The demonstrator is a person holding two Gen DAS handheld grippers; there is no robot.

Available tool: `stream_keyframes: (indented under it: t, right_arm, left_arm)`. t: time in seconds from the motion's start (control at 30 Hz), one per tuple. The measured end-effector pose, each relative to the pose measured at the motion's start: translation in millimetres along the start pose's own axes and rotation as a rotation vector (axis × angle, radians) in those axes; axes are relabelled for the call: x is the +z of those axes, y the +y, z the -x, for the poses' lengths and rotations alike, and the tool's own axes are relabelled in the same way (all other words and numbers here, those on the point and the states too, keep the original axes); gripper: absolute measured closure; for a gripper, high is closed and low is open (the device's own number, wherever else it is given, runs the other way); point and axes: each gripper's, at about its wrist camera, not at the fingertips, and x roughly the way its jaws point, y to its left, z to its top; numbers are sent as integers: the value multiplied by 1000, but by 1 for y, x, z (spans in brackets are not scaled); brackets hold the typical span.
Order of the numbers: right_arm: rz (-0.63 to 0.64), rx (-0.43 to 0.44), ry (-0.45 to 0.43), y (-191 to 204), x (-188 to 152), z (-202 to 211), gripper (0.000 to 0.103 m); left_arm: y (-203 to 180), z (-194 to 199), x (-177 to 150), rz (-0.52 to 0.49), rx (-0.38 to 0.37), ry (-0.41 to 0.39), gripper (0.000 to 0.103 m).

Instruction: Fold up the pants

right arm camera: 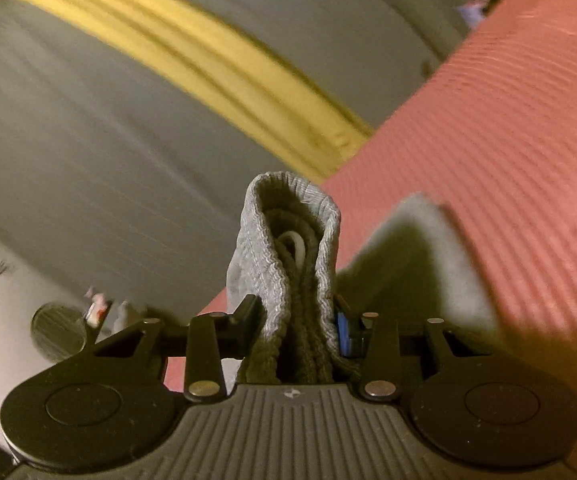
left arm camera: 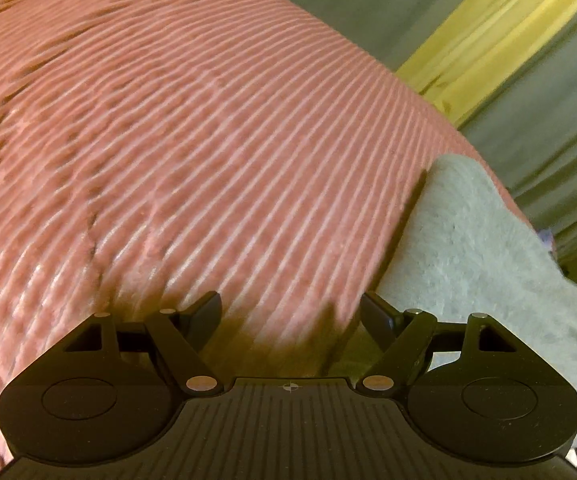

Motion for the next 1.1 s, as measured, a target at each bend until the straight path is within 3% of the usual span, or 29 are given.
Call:
stream_keyframes:
  t: [0.03, 0.1, 0.17, 0.2, 0.27, 0.4, 0.47, 0.57, 0.63, 0.77, 0.97, 1.1]
  right_arm:
    - [-9, -21, 9, -7, 1, -2, 64]
    - [17, -138, 54, -15, -1, -12, 44]
    - [79, -255, 46, -17, -6, -12, 37]
    - [94, -264, 41, -19, -8, -11, 27]
    - [75, -256, 48, -23, -10, -9, 16]
    - [77, -251, 64, -22, -5, -17, 13]
    - [77, -220, 96, -25, -7, -16, 4]
    - [135, -258, 124, -22, -11, -24, 4]
    - [139, -311, 207, -36, -15, -39, 4]
    - [103, -240, 207, -52, -13, -36, 4]
    - [148, -174, 258, -60, -3, -38, 4]
    - [170, -129, 230, -65, -3, -32, 4]
  left_arm:
    - [-2, 0, 0, -13, -6, 3, 21]
    - [-6, -2, -1, -39, -7, 15, 21]
    - [-10, -3, -1, -62, -14, 26, 21]
    - [-11, -3, -1, -67, -17, 28, 20]
    - [-13, -5, -2, -76, -24, 38, 20]
    - [-18, -5, -3, -103, -30, 46, 20]
    - [-20, -2, -4, -119, -49, 43, 18]
    - [-25, -6, -5, -141, -73, 71, 18]
    - [-28, -8, -5, -155, -92, 93, 18]
    - [-37, -14, -3, -194, -157, 143, 15]
    - [-61, -36, 8, -221, -215, 132, 10]
    - [-82, -66, 16, -256, -267, 237, 8]
